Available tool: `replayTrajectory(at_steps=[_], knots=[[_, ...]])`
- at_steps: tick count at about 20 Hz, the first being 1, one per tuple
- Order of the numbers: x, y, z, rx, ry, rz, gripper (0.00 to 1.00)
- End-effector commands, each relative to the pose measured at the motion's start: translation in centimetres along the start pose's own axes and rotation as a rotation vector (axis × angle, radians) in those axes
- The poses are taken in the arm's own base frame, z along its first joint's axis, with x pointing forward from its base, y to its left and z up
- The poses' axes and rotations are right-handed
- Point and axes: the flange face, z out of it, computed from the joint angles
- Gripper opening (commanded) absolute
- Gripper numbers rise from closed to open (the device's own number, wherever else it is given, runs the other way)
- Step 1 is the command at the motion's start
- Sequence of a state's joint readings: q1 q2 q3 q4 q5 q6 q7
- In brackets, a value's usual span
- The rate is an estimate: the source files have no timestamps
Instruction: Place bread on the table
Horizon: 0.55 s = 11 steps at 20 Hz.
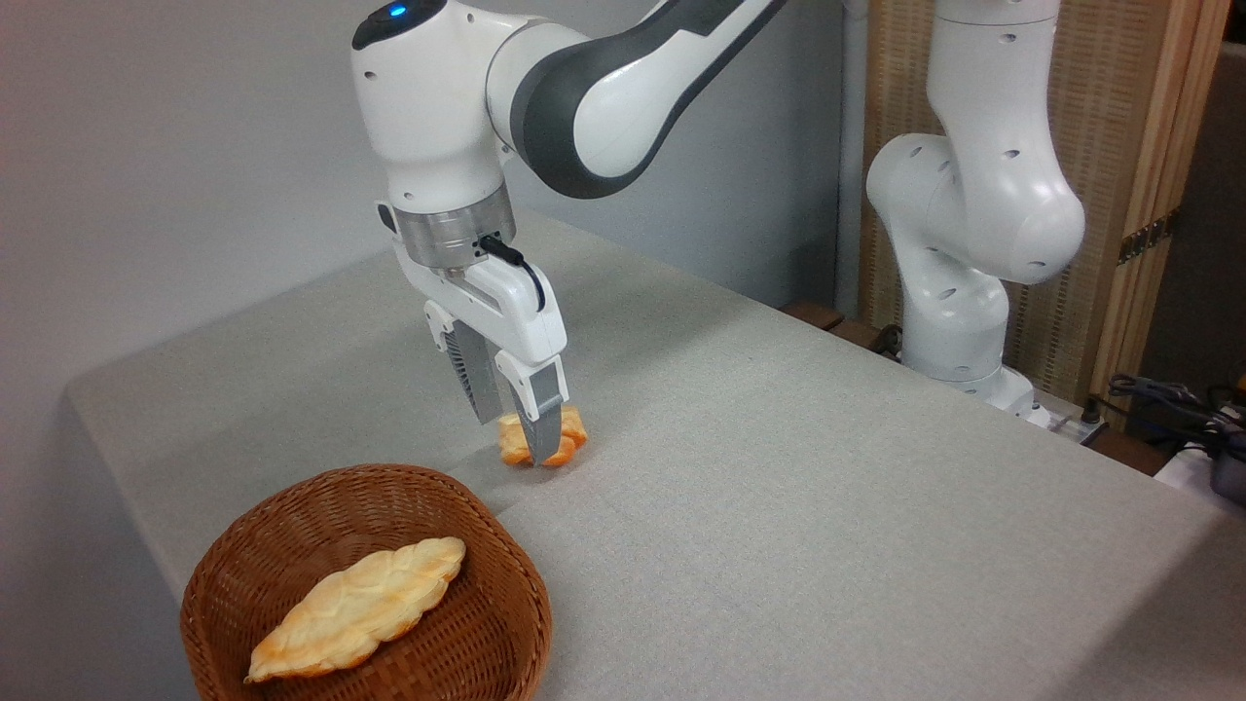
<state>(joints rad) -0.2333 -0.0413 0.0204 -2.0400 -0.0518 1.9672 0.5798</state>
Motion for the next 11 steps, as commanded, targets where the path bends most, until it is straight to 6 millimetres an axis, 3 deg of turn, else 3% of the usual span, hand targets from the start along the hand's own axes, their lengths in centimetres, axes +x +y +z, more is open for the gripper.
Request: replayTrajectory(at_steps=[1,4,5,11], knots=[[0.1,-0.8,-1.7,0.036,0.029,0.002,1.00],[0.1,-2.3,-4.2,0.069,0.080,-0.019,1.00],[-0.5,-3.6,-4.9,0.079,0.100,-0.045,1.00],[-2.0,-6.3,-6.7,0.103,0.131,-0.094,1.00]])
